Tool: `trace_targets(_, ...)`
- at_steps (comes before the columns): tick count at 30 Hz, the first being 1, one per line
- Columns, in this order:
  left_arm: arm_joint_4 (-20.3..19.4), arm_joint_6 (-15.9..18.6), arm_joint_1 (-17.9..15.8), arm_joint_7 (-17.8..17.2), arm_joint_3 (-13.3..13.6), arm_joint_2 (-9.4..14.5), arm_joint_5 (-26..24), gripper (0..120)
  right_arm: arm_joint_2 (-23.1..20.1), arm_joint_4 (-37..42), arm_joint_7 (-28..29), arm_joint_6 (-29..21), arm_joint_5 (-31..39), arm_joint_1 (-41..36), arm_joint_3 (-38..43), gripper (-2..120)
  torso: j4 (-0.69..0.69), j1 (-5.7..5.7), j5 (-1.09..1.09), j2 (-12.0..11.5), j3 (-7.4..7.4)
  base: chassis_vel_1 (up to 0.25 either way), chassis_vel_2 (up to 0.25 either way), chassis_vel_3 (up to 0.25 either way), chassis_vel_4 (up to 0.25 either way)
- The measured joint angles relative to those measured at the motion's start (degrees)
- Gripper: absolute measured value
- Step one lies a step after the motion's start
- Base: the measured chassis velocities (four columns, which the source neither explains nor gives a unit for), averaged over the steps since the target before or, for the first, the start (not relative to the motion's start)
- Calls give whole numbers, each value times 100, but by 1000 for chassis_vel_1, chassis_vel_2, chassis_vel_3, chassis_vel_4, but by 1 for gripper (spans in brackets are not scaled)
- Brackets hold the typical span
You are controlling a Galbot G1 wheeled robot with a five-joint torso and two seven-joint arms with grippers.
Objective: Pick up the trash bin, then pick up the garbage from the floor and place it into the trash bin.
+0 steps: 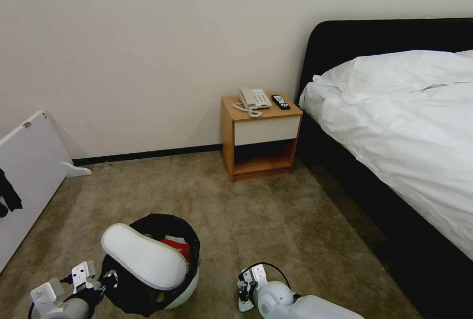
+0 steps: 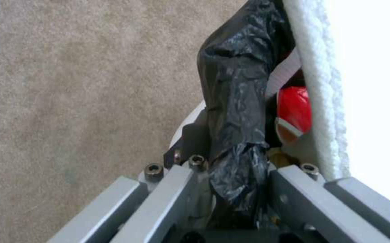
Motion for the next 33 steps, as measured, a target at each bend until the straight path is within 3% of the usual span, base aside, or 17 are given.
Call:
trace_targets(4,0,0,-4,-12,7,23,-6,1,-183,211,12,124,17,5,23,0,0,0,0,0,0,0,0,0,0)
trace_targets(10,-15,0,-4,-57,12,101,-56,1,-841,1129,25,619,-84,113,332,0,-1,0,-1,0,0,0,0,0,0)
trace_targets(12,-53,0,-4,-90,30,135,-110,1,-1236,1937,-35,959,-231,215,566,0,-1,0,0,0,0,0,0,0,0)
trace_targets(16,-112,0,2,-135,48,163,-170,1,-1583,2850,-168,1253,-403,325,962,0,0,0,-1,0,0,0,0,0,0)
trace_targets(25,-195,0,13,-159,75,198,-189,1,-1863,3771,-569,1490,-363,604,1719,0,-1,0,-1,0,0,0,0,0,0)
trace_targets(31,-248,0,25,-172,97,194,-183,1,-1895,4530,-786,1501,294,977,1798,0,-1,1,0,0,0,0,0,0,0)
trace_targets(33,-279,0,32,-176,105,186,-171,1,-1844,4963,-772,1410,748,1427,1514,0,0,0,-1,0,0,0,0,0,0)
